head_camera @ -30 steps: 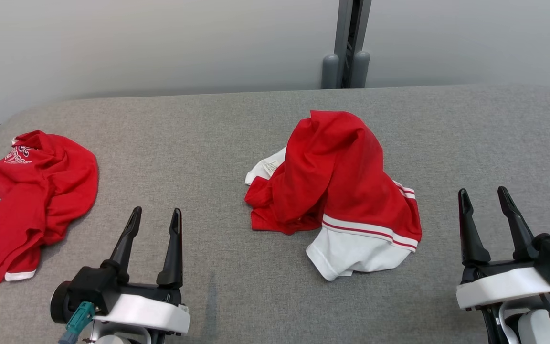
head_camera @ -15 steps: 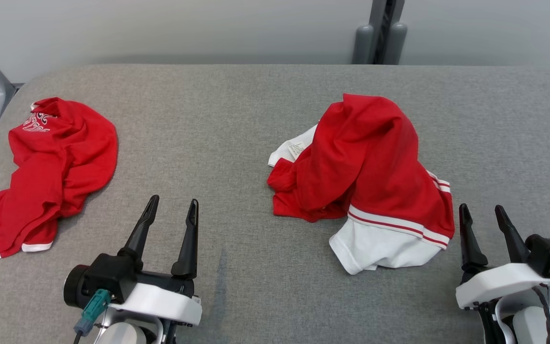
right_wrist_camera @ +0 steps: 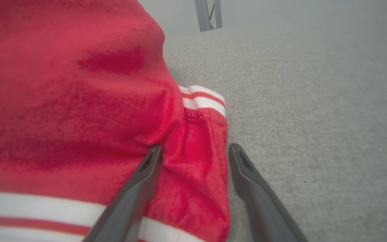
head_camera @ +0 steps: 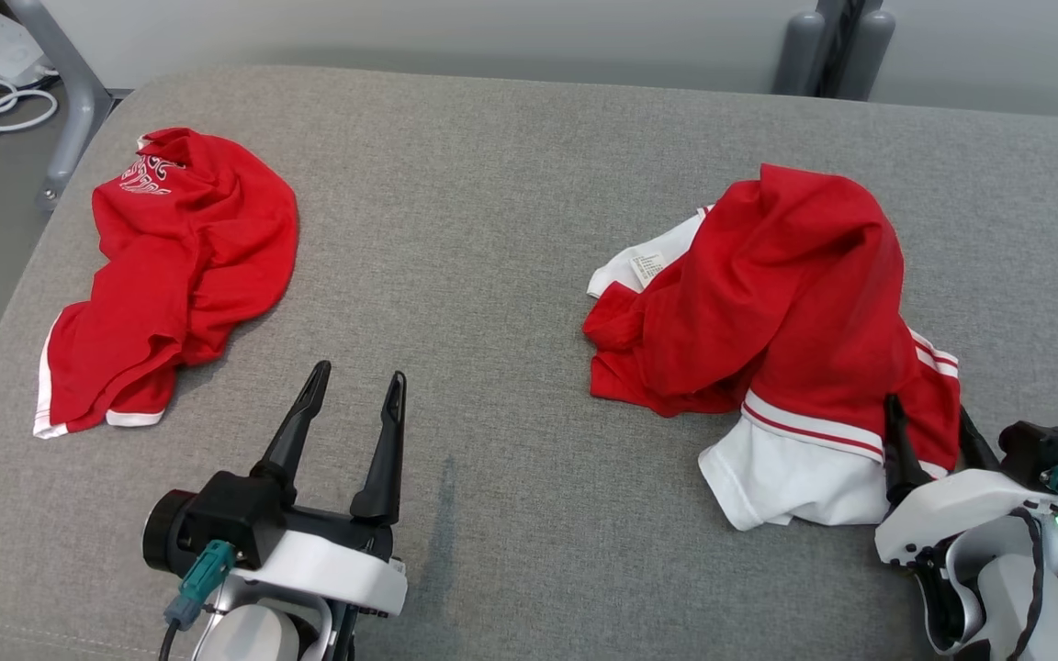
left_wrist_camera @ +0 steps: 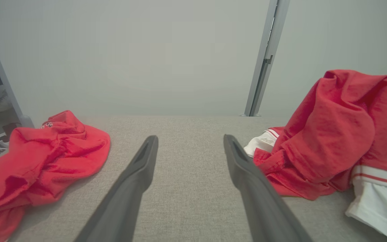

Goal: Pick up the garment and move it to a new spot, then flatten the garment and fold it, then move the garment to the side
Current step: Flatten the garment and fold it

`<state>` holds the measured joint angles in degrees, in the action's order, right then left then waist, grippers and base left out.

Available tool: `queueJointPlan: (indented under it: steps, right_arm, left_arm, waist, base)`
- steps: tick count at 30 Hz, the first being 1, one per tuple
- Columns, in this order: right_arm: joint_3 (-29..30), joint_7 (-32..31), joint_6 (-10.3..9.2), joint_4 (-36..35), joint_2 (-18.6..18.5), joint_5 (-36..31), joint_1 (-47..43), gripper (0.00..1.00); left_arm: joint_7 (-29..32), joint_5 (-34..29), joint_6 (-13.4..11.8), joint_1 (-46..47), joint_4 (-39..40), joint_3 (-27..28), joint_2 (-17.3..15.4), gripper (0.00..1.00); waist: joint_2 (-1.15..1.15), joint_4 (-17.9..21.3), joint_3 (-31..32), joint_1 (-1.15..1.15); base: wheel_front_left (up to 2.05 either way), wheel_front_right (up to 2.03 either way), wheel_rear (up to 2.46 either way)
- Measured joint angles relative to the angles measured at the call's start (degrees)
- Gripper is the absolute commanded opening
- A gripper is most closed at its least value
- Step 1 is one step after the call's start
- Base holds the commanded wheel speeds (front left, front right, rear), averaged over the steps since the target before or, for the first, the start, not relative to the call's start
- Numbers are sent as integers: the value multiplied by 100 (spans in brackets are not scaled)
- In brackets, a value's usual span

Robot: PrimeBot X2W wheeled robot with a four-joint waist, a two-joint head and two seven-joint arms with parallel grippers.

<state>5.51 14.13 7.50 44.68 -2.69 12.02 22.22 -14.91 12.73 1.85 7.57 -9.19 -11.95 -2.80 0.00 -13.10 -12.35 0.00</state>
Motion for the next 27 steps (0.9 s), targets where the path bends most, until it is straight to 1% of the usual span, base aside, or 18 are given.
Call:
queueJointPlan:
  steps: [1,2,3,6,9,10,12,13,14,15,16,18,21,24,27]
  right_arm:
    - [22,0,0,99,-3,-1,62,80]
    - [34,0,0,180,-5,1,111,34]
    - [46,3,0,242,-8,10,147,0]
    - [82,26,0,322,-3,254,224,0]
    - [194,59,0,263,9,799,328,0]
    - [230,60,0,220,4,1124,373,0]
    - [227,-19,0,26,3,2193,494,0]
    - [227,-123,0,-122,3,2533,554,0]
    - [244,-213,0,-289,-2,2687,602,0]
    - [377,-487,0,-573,-143,3066,715,0]
    - [377,-487,0,-573,-143,3066,715,0]
    - [600,-739,-1,-815,-449,3331,878,0]
    - [1036,-1024,0,-984,-905,3449,1323,0]
    - [1438,-1178,-1,-1016,-1313,3242,1904,0]
    - [1761,-1295,-2,-1020,-1496,2867,2514,0]
  left_arm:
    - [0,0,-10,-1,-8,-9,0,100]
    - [0,0,-14,-1,-16,-13,0,100]
    - [0,0,-14,-1,-23,-20,0,100]
    - [0,0,-16,-7,-47,-20,1,100]
    - [0,-1,-38,-24,-58,-8,0,100]
    - [0,-1,-38,-34,-62,-11,1,100]
    - [0,-1,-40,-62,-71,-15,1,100]
    - [0,-2,-40,-82,-79,-16,2,100]
    - [0,-2,-40,-104,-86,-16,2,100]
    - [0,2,-41,-149,-98,-19,0,100]
    - [0,2,-41,-149,-98,-19,0,100]
    - [0,29,-43,-171,-101,-23,2,100]
    - [0,51,-59,-220,-110,-53,2,100]
    - [0,87,-59,-223,-115,-90,1,100]
    - [0,101,-71,-242,-115,-121,3,100]
  waist:
    - [0,-17,0,0]
    - [0,-29,6,0]
    - [0,-38,13,0]
    - [0,-42,59,0]
    - [0,-15,125,0]
    - [0,0,156,0]
    - [0,31,219,0]
    - [0,50,252,0]
    - [0,75,283,0]
    - [0,127,347,0]
    - [0,127,347,0]
    - [0,176,415,0]
    - [0,221,497,0]
    - [0,215,564,0]
    - [0,164,614,0]
  base:
    - [0,0,0]
    - [0,0,0]
    - [0,0,0]
    - [0,0,0]
    - [0,0,0]
    - [0,0,0]
    - [0,0,0]
    - [0,0,0]
    - [0,0,0]
    - [0,0,0]
    - [0,0,0]
    - [0,0,0]
    - [0,0,0]
    - [0,0,0]
    - [0,0,0]
